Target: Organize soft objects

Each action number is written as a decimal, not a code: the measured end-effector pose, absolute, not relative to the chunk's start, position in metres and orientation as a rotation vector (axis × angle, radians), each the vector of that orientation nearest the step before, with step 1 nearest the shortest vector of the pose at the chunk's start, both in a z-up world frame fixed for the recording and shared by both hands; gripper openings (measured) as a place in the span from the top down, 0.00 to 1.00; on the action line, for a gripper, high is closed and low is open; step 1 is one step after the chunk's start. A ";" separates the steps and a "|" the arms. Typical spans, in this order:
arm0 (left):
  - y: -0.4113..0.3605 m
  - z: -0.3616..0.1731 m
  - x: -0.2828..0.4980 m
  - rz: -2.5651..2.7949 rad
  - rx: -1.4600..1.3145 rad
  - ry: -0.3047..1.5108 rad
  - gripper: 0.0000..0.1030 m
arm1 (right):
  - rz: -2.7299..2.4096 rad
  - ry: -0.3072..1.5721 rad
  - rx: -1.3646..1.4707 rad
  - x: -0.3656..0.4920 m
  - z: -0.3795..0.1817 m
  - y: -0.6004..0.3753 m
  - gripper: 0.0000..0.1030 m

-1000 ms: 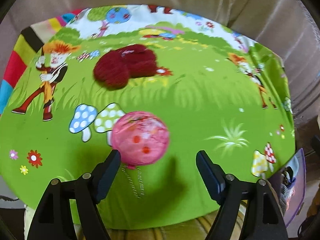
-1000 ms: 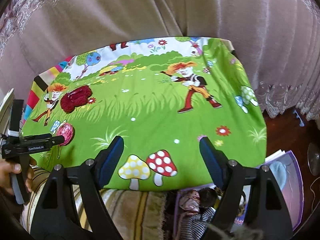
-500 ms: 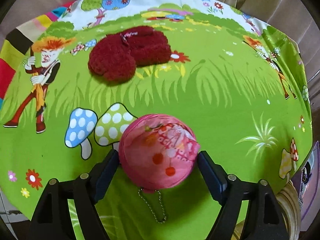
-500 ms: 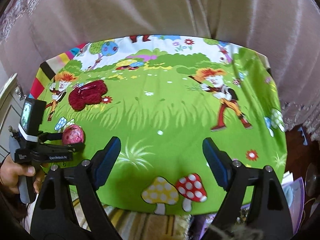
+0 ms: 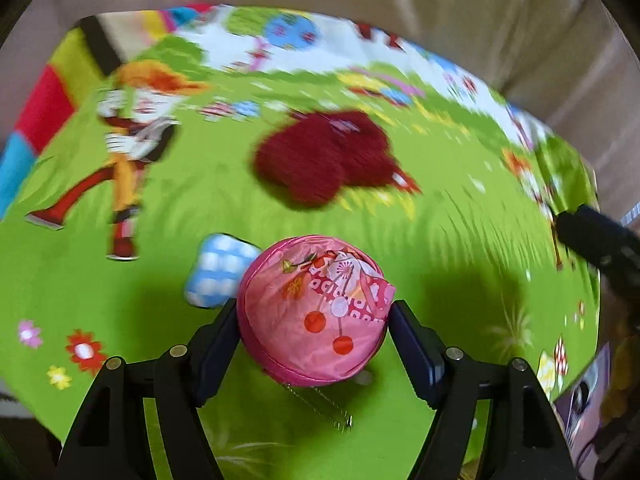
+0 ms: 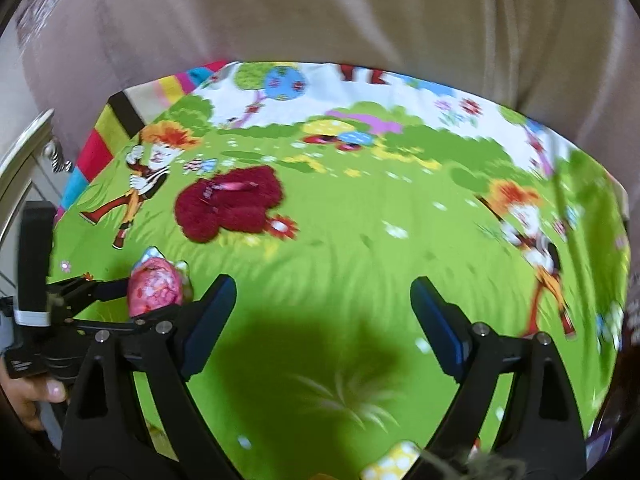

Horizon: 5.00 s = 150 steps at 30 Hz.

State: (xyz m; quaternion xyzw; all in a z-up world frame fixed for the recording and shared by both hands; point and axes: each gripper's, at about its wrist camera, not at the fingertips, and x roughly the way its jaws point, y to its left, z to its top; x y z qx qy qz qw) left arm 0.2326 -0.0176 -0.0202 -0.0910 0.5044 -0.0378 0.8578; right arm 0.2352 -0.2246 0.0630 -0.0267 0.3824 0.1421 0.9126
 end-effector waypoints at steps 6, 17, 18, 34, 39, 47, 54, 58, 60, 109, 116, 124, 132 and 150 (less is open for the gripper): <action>0.025 -0.014 0.224 0.023 -0.291 0.996 0.28 | 0.454 0.725 -0.337 0.264 0.054 -0.161 0.12; 0.048 -0.015 0.218 0.069 -0.360 0.949 0.28 | 0.743 0.648 -0.811 0.314 0.021 -0.090 0.12; 0.049 -0.015 0.218 0.070 -0.364 0.945 0.28 | 0.763 0.642 -0.837 0.318 0.019 -0.086 0.12; 0.047 -0.018 0.220 0.070 -0.365 0.925 0.28 | 0.983 0.827 -0.533 0.356 -0.004 -0.097 0.45; 0.046 -0.016 0.217 0.071 -0.357 0.911 0.28 | 0.907 0.842 -0.425 0.347 0.007 -0.117 0.75; 0.044 -0.008 0.210 0.079 -0.340 0.876 0.28 | 0.750 0.848 -0.307 0.306 0.016 -0.140 0.75; 0.030 0.006 0.198 0.054 -0.313 0.848 0.28 | 0.558 0.793 -0.206 0.255 0.041 -0.165 0.75; 0.017 0.018 0.186 0.033 -0.297 0.828 0.28 | 0.451 0.784 -0.109 0.226 0.052 -0.187 0.75; 0.010 0.023 0.178 0.016 -0.292 0.824 0.28 | 0.413 0.772 -0.096 0.212 0.057 -0.194 0.75; -0.273 0.066 0.008 -0.692 -0.022 0.918 0.28 | -0.293 0.772 0.297 -0.101 0.033 -0.502 0.73; -0.315 0.057 -0.019 -0.806 0.026 0.968 0.28 | -0.324 0.784 0.333 -0.119 0.010 -0.515 0.72; -0.339 0.035 -0.023 -0.851 0.026 1.093 0.25 | -0.361 0.790 0.347 -0.130 0.001 -0.523 0.63; -0.321 0.026 -0.029 -0.840 -0.001 1.161 0.19 | -0.403 0.797 0.328 -0.146 0.006 -0.507 0.28; -0.305 0.027 -0.044 -0.831 -0.005 1.115 0.13 | -0.448 0.800 0.260 -0.163 0.023 -0.482 0.24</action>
